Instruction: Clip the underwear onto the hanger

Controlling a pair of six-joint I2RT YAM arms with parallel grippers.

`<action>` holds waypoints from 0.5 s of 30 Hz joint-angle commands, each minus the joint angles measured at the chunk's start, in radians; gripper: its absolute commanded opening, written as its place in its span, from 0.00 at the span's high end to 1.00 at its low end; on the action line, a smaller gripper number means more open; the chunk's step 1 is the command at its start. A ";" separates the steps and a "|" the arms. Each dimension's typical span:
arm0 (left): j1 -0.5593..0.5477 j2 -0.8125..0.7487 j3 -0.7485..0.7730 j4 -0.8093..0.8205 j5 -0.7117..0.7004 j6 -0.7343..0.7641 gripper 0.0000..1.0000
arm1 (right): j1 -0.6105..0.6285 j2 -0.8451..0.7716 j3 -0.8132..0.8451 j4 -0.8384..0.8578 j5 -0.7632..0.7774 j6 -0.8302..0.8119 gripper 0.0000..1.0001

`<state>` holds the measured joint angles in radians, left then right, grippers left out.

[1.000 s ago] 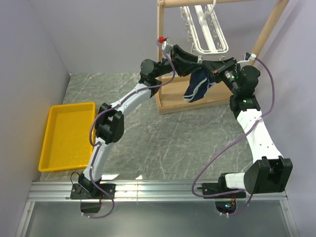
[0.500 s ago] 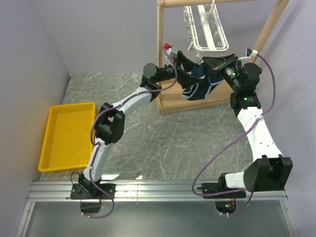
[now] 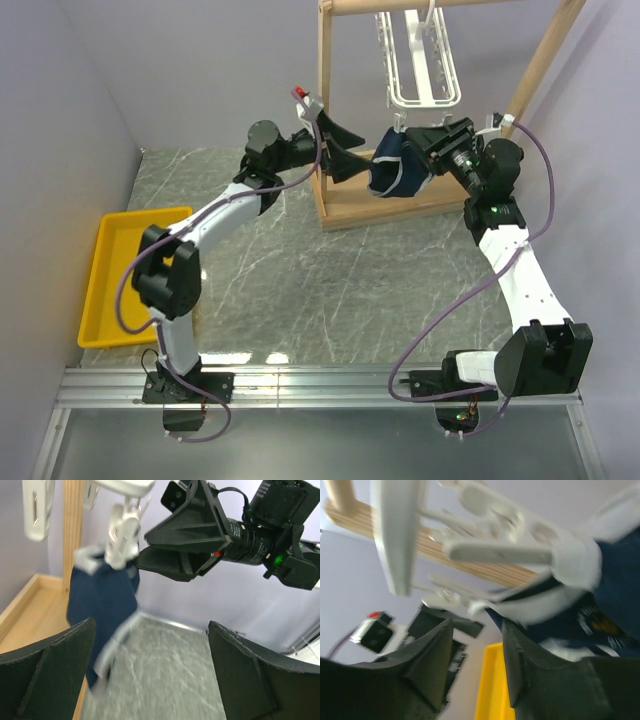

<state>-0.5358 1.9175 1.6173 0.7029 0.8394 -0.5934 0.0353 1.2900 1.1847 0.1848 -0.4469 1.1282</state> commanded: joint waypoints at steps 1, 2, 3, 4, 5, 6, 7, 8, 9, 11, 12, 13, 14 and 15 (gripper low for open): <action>0.011 -0.148 -0.086 -0.222 -0.013 0.145 0.01 | 0.005 -0.058 -0.042 0.013 -0.010 -0.047 0.47; 0.016 -0.170 -0.098 -0.279 -0.022 0.164 0.01 | 0.002 -0.063 -0.051 0.015 -0.010 -0.053 0.44; 0.017 -0.189 -0.111 -0.330 -0.037 0.202 0.01 | 0.000 -0.069 -0.062 0.016 -0.015 -0.067 0.42; 0.026 -0.225 -0.129 -0.430 -0.046 0.216 0.01 | -0.002 -0.083 -0.083 0.018 -0.022 -0.076 0.39; 0.031 -0.242 -0.137 -0.477 -0.057 0.225 0.01 | -0.005 -0.092 -0.095 0.019 -0.026 -0.085 0.37; 0.036 -0.259 -0.146 -0.515 -0.066 0.231 0.01 | -0.008 -0.103 -0.108 0.019 -0.029 -0.100 0.36; 0.046 -0.287 -0.158 -0.605 -0.094 0.228 0.01 | -0.011 -0.125 -0.134 0.022 -0.041 -0.111 0.35; 0.053 -0.297 -0.158 -0.650 -0.108 0.225 0.01 | -0.014 -0.139 -0.145 0.022 -0.047 -0.125 0.34; 0.059 -0.308 -0.158 -0.699 -0.118 0.222 0.01 | -0.020 -0.165 -0.152 0.007 -0.052 -0.163 0.34; 0.089 -0.324 -0.131 -0.868 -0.129 0.245 0.01 | -0.028 -0.196 -0.171 -0.014 -0.072 -0.215 0.32; 0.103 -0.325 -0.117 -0.919 -0.128 0.263 0.01 | -0.031 -0.214 -0.175 -0.054 -0.075 -0.273 0.32; 0.131 -0.328 -0.084 -0.968 -0.146 0.282 0.01 | -0.031 -0.251 -0.187 -0.067 -0.087 -0.307 0.31; 0.146 -0.328 -0.067 -1.079 -0.160 0.302 0.01 | -0.031 -0.273 -0.195 -0.082 -0.105 -0.345 0.30; 0.161 -0.327 -0.045 -1.129 -0.172 0.349 0.01 | -0.055 -0.294 -0.198 -0.137 -0.105 -0.440 0.28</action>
<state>-0.4202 1.6257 1.4971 -0.1459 0.7231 -0.3485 0.0051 1.0763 0.9905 0.1009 -0.5087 0.8845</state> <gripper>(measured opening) 0.994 0.717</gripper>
